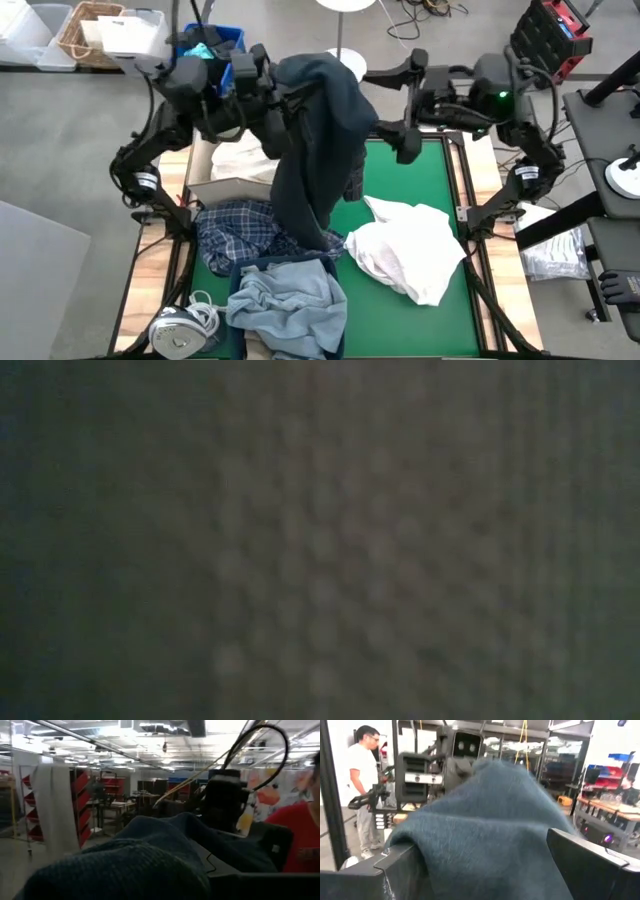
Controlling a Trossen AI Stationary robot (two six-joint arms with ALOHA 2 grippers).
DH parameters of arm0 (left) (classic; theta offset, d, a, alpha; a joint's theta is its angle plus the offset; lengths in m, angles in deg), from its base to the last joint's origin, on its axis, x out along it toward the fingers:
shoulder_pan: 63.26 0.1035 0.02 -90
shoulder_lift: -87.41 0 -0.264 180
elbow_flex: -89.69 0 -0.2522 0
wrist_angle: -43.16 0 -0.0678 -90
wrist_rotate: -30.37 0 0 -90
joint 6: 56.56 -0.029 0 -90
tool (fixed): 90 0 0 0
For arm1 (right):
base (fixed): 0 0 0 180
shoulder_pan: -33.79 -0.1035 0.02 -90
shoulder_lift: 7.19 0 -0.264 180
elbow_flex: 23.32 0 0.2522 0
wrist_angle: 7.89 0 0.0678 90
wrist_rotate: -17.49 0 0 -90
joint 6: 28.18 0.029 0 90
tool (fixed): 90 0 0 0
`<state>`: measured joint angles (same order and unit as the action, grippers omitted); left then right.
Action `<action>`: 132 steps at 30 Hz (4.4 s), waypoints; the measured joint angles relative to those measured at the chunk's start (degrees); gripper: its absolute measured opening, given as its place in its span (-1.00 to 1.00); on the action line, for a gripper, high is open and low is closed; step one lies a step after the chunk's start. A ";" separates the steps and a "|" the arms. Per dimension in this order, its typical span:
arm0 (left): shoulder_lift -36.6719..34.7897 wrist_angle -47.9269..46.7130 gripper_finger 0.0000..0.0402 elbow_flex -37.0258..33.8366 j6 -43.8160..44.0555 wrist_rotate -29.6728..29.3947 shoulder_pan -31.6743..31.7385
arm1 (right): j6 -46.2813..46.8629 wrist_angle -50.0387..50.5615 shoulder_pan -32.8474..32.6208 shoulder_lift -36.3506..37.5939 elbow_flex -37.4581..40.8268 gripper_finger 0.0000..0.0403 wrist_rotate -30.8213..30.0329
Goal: Sort clothes
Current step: Put the blue pants into the blue laundry organizer
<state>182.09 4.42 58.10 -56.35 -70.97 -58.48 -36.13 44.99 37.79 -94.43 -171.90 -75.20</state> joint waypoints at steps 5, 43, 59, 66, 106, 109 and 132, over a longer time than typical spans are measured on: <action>1.64 3.74 -1.00 0.04 0.33 1.94 0.00 | 1.90 3.29 -0.01 -0.78 0.02 0.89 0.91; 1.18 -3.17 -0.36 0.50 11.34 14.19 -0.13 | -7.43 2.94 -0.74 -1.87 0.11 -0.86 -0.31; -2.69 -21.90 0.14 0.37 -6.35 13.24 0.27 | -6.91 -1.96 -2.00 1.22 -0.09 -0.88 0.12; -3.44 -34.04 0.14 0.31 -6.58 -3.38 0.42 | -7.18 -3.30 -2.00 1.81 -0.26 -0.88 0.12; 4.21 -20.31 0.38 0.22 -3.67 -11.76 -1.98 | -6.24 -1.89 -1.96 1.51 -0.11 -0.88 -0.74; 3.99 -20.28 0.38 0.22 -4.75 -18.79 -2.44 | -6.21 -2.09 -1.94 1.51 -0.11 -0.88 -0.82; 3.82 -13.72 0.38 0.31 -17.73 -20.51 0.83 | -7.19 -2.06 -1.98 1.53 -0.11 -0.88 4.69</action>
<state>185.90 -9.30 58.41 -74.09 -91.48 -57.66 -43.32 42.93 35.81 -92.91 -172.01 -70.52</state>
